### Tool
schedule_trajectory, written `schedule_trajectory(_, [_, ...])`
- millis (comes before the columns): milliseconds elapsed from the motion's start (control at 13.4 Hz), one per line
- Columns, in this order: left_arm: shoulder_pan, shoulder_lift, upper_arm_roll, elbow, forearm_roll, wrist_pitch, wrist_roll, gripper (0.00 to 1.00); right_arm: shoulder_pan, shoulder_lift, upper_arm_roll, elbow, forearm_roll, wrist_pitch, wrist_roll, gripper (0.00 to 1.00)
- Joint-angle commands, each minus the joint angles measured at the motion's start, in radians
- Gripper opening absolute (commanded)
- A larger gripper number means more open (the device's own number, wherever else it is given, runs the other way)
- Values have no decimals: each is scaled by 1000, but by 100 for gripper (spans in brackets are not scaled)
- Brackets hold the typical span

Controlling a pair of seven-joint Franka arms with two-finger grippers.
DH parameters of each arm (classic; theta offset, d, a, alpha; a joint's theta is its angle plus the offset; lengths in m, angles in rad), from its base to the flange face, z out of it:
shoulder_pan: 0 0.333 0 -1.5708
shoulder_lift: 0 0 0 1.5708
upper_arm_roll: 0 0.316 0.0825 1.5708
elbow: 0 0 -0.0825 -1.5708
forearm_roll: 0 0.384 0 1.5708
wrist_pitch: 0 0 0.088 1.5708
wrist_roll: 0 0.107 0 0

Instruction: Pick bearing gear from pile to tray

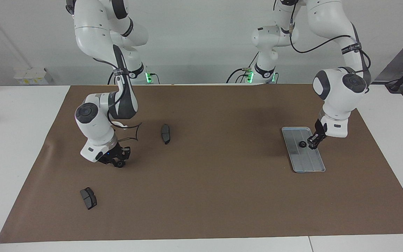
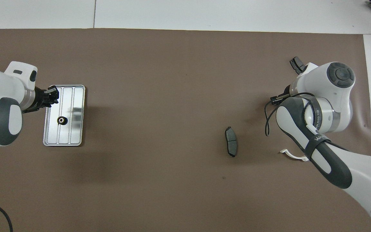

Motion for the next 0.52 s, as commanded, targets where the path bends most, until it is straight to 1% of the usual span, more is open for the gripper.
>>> schedule_trajectory(0, [-4, 31, -7, -28, -15, 80, 11, 0, 8, -17, 11, 28, 2, -12, 0, 18])
schedule_trajectory(74, [-4, 34, -7, -43, -15, 91, 15, 0, 25, -22, 20, 42, 2, -15, 0, 18])
schedule_trajectory(223, [-12, 51, -7, -69, -15, 147, 11, 0, 112, -27, 20, 71, 2, -10, 0, 18])
schedule_trajectory(372, [-12, 54, -7, -71, -15, 152, 20, 2, 217, -25, 20, 91, 3, 7, 10, 18])
schedule_trajectory(447, [-12, 62, -7, -70, -15, 157, 21, 23, 263, -22, 20, 105, 3, 22, 48, 18])
